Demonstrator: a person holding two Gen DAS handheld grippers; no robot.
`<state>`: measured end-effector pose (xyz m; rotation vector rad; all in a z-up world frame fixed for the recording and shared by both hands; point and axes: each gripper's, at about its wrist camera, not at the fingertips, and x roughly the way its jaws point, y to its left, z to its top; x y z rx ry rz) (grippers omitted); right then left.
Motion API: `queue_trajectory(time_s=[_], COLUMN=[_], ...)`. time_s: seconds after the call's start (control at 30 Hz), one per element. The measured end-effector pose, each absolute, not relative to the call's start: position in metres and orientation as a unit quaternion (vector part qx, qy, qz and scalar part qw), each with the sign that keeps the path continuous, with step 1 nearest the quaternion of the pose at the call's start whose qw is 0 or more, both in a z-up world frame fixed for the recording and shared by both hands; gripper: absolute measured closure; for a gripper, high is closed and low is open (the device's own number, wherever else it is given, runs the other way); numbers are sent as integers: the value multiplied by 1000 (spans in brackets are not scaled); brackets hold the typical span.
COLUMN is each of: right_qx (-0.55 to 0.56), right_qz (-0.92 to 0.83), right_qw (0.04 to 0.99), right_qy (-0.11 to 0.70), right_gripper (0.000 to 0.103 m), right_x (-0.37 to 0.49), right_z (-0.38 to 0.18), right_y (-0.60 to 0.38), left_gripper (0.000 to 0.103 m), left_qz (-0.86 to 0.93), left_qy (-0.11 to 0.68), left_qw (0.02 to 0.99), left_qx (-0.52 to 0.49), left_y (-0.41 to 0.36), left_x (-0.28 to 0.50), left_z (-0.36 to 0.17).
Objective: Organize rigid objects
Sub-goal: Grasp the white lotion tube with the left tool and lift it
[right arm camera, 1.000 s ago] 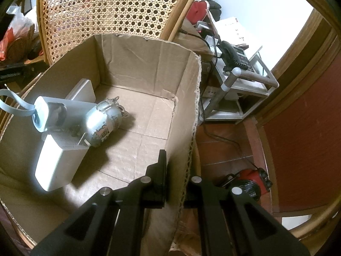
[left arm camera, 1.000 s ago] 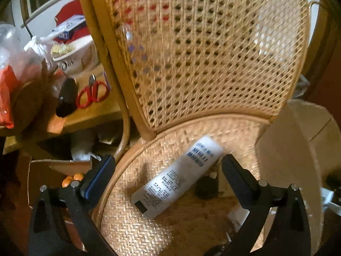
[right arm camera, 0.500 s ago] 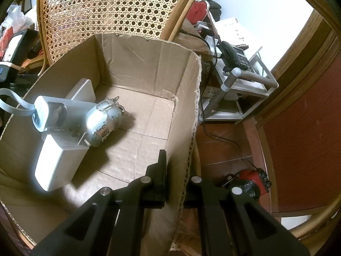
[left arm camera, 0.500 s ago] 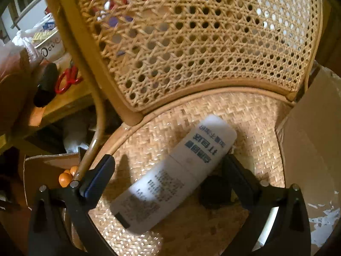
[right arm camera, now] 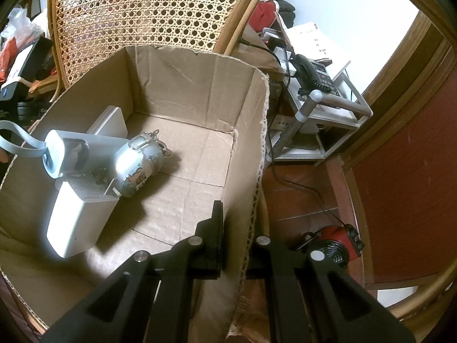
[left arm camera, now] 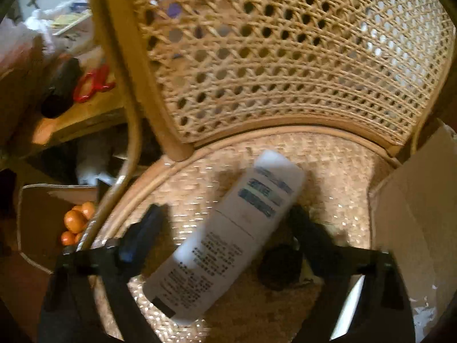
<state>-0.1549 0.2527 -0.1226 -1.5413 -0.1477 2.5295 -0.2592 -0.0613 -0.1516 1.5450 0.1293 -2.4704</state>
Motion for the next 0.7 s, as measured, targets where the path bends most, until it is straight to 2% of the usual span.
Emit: queue_trajectory(time_s=[0.07, 0.1, 0.37, 0.5, 0.63, 0.7], right_qx=[-518, -518, -517, -517, -516, -517], right_qz=[850, 850, 850, 850, 850, 850], right_qw=[88, 88, 86, 87, 87, 88], right_qy=[-49, -49, -50, -52, -50, -51], right_gripper=[94, 94, 94, 95, 95, 95], right_x=[-155, -155, -155, -155, -154, -154], right_z=[-123, -122, -123, -122, -120, -119], right_y=[253, 252, 252, 252, 253, 254], left_gripper=[57, 60, 62, 62, 62, 62], left_qz=[-850, -849, -847, -844, -868, -879], left_qy=[38, 32, 37, 101, 46, 43], left_qw=[112, 116, 114, 124, 130, 123], left_qx=[513, 515, 518, 512, 477, 459], left_y=[-59, -58, -54, -60, -43, -40], left_x=[-257, -257, -248, -230, -218, -210], left_z=[-148, -148, -145, -134, -112, -99])
